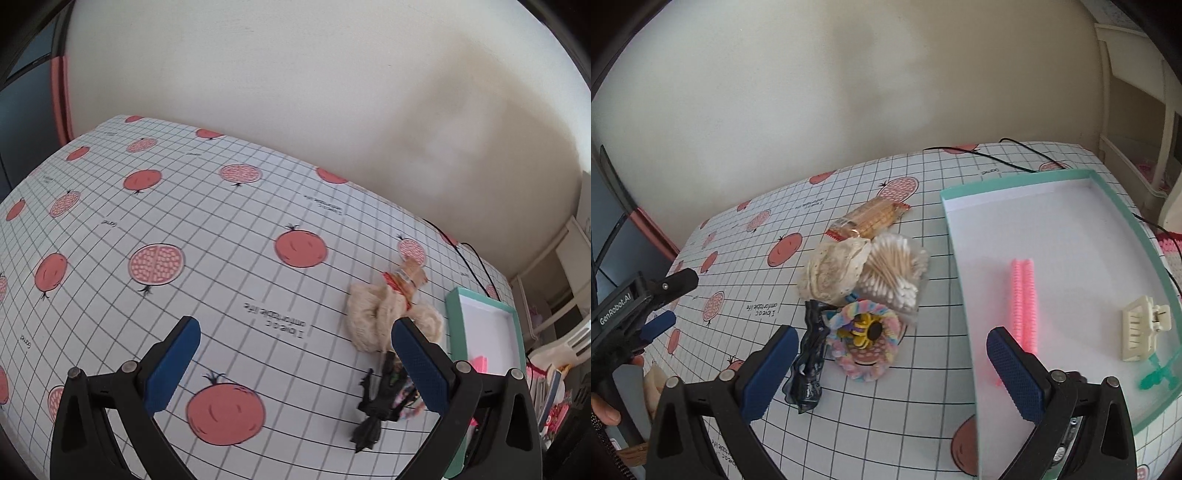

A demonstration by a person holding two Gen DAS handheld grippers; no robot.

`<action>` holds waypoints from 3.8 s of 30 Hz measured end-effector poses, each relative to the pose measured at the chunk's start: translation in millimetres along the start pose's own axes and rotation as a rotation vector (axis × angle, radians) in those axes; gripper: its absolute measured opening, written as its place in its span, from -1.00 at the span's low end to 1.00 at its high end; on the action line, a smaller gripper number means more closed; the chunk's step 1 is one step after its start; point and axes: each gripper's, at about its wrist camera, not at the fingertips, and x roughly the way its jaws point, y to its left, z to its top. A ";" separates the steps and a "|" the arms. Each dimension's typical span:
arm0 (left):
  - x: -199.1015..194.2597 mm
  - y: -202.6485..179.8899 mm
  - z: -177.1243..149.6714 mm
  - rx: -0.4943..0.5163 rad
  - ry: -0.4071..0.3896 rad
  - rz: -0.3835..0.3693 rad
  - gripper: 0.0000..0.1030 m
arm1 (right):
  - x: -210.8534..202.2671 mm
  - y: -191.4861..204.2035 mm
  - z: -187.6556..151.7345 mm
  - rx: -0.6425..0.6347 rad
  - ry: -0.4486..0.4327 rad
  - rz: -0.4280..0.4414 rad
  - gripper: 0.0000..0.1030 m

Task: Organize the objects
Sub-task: 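Move both open tools back from the tray to the pile, then reach the left tool to the black plastic figure while the right tool reaches the pipe-cleaner ring, then close the left tool on the black figure while the right tool grips the pastel ring, then carry the black figure in the left tool while the right tool carries the ring over the tray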

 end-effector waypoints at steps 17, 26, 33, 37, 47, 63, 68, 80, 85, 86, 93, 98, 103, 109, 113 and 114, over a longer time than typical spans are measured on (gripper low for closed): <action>32.3 -33.6 -26.6 0.056 0.156 -0.088 1.00 | 34.5 -4.1 -8.1 -0.012 0.107 -0.036 0.62; 42.0 -50.7 -38.8 0.110 0.226 -0.093 1.00 | 46.8 -2.6 -10.3 -0.011 0.138 -0.058 0.24; 47.2 -58.6 -45.3 0.138 0.254 -0.088 1.00 | 54.5 -1.5 -10.4 0.007 0.152 -0.024 0.01; 50.9 -62.0 -49.2 0.148 0.270 -0.082 1.00 | 55.4 1.5 -10.2 0.006 0.150 -0.010 -0.09; 55.1 -65.3 -54.4 0.148 0.280 -0.059 1.00 | 57.0 -1.5 -11.3 0.031 0.167 0.026 -0.75; 57.9 -72.2 -60.8 0.185 0.285 -0.048 0.85 | 48.4 -20.8 -11.1 0.080 0.194 0.041 -0.81; 58.8 -72.6 -61.7 0.180 0.291 -0.050 0.81 | 47.1 -22.1 -11.4 0.081 0.199 0.044 -0.81; 67.4 -75.2 -70.6 0.250 0.330 0.000 0.24 | 47.1 -24.1 -13.3 0.103 0.213 0.069 -0.82; 74.0 -76.5 -77.5 0.270 0.351 0.018 -0.05 | 50.1 -22.6 -14.6 0.100 0.226 0.071 -0.82; 73.9 -76.7 -78.0 0.276 0.346 0.022 -0.07 | 50.7 -22.5 -14.6 0.100 0.228 0.072 -0.82; 72.0 -77.2 -78.7 0.286 0.345 0.019 -0.13 | 50.5 -23.4 -15.0 0.097 0.233 0.073 -0.82; 66.0 -77.9 -76.3 0.289 0.323 0.021 -0.22 | 46.2 -21.7 -12.7 0.088 0.216 0.079 -0.83; 59.6 -76.1 -72.7 0.273 0.299 0.018 -0.23 | 37.9 -18.7 -8.5 0.068 0.187 0.092 -0.83; 46.6 -74.0 -62.6 0.255 0.243 0.020 -0.23 | 24.1 -20.9 -3.7 0.069 0.152 0.109 -0.84; 40.8 -73.8 -52.3 0.249 0.205 0.019 -0.23 | 16.8 -20.8 0.8 0.073 0.123 0.123 -0.84; 38.3 -74.5 -51.1 0.251 0.196 0.020 -0.23 | 14.2 -22.3 1.0 0.073 0.119 0.126 -0.84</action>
